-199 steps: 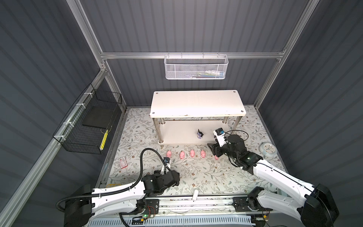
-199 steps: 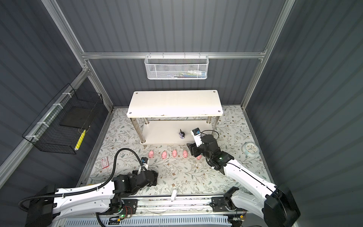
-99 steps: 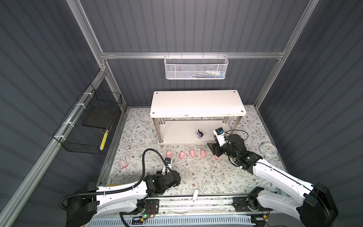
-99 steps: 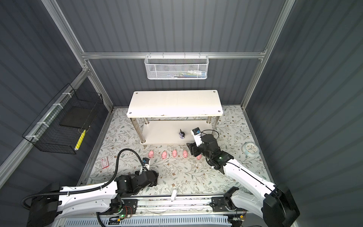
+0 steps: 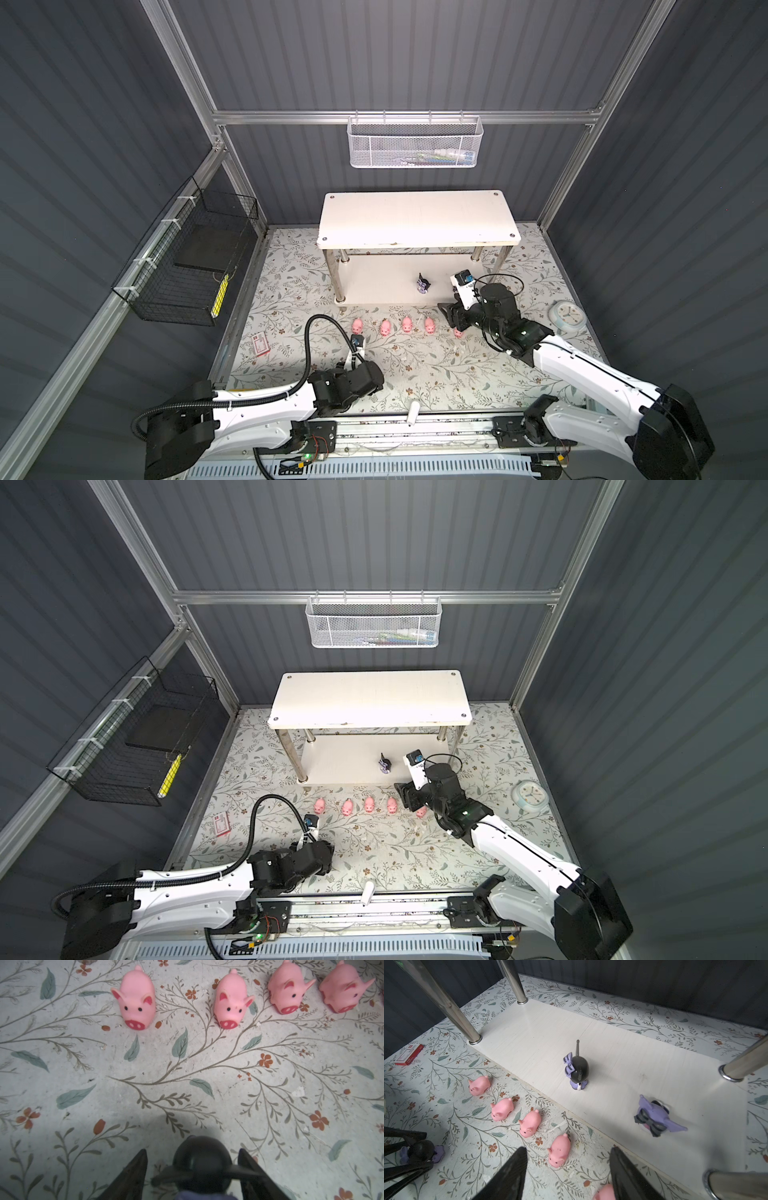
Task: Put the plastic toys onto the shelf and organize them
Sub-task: 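Lower and close the left gripper on the black witch toy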
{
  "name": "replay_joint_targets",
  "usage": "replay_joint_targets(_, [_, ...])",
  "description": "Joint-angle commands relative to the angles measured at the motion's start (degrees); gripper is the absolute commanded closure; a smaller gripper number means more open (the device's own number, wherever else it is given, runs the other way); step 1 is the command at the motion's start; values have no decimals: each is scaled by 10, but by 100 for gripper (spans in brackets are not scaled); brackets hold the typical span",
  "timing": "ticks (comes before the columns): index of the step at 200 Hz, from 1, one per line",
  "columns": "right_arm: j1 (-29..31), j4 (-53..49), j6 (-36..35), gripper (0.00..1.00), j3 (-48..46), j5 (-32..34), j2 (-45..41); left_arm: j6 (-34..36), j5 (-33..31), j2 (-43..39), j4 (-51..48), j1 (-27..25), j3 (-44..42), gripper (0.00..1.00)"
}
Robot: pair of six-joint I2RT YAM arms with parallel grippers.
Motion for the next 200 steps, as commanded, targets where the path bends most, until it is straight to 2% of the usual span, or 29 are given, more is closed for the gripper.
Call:
replay_joint_targets(1, [-3,5,3,35,4,-6,2,8,-5,2,3,-4,-8,35])
replay_joint_targets(38, [-5,6,4,35,2,-6,4,11,-3,2,12,-4,-12,45])
replay_joint_targets(71, [-5,6,4,35,2,-6,3,11,-3,3,13,-4,-12,48])
replay_joint_targets(115, [-5,6,4,35,1,-7,1,10,-4,2,16,-4,-13,58])
replay_joint_targets(200, [-6,6,5,35,1,-9,2,2,-16,-22,-8,-4,-7,66])
